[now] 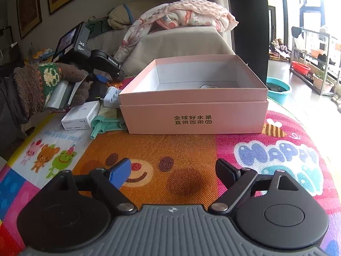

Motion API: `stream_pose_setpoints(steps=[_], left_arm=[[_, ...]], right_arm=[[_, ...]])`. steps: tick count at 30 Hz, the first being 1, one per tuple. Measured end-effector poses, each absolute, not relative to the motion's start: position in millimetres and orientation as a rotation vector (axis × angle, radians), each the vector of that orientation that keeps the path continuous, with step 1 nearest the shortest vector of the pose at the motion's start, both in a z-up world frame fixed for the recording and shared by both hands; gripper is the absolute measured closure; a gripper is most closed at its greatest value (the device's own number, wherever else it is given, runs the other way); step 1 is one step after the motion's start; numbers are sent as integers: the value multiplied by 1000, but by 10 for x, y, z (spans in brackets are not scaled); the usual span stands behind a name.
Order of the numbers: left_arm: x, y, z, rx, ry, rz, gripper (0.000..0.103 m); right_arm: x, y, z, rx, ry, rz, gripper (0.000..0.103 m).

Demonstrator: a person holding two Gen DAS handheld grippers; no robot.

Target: Organize rigid objects

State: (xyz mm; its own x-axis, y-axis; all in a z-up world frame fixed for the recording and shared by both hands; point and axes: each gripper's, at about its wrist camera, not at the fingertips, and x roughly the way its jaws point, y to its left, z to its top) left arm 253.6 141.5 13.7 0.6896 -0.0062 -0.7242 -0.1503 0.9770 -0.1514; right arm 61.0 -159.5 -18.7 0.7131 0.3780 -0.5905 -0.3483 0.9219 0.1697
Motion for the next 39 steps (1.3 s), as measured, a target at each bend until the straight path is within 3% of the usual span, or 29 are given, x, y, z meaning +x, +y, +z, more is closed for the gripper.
stream_pose_setpoints(steps=[13,23,24,26,27,28,33,39], left_arm=[[1270,1216,128,-196,825,-188,70],[464,1257,207,-299,792,-302,70],[379,1302,272,-300,753,-282,70],[203,1387,416,-285,680,-235,70],[119,1431,483,-277,653,-217,70],[21,1467,536,-273,633,-205,70],[-439,1463,649,-248,626,-295,70],[-765,875,471,-61,726,-492,70]], right_arm=[[637,-1543,-196,42,689,415,16],[685,-835,-49,-17,712,649,17],[715,-772,-38,-25,708,652,21],[779,-658,-37,-55,719,652,38],[802,-629,-42,-67,735,654,59],[803,-620,-47,-79,749,658,74],[594,-881,-57,-120,727,665,79],[389,-1394,-112,-193,720,498,84]])
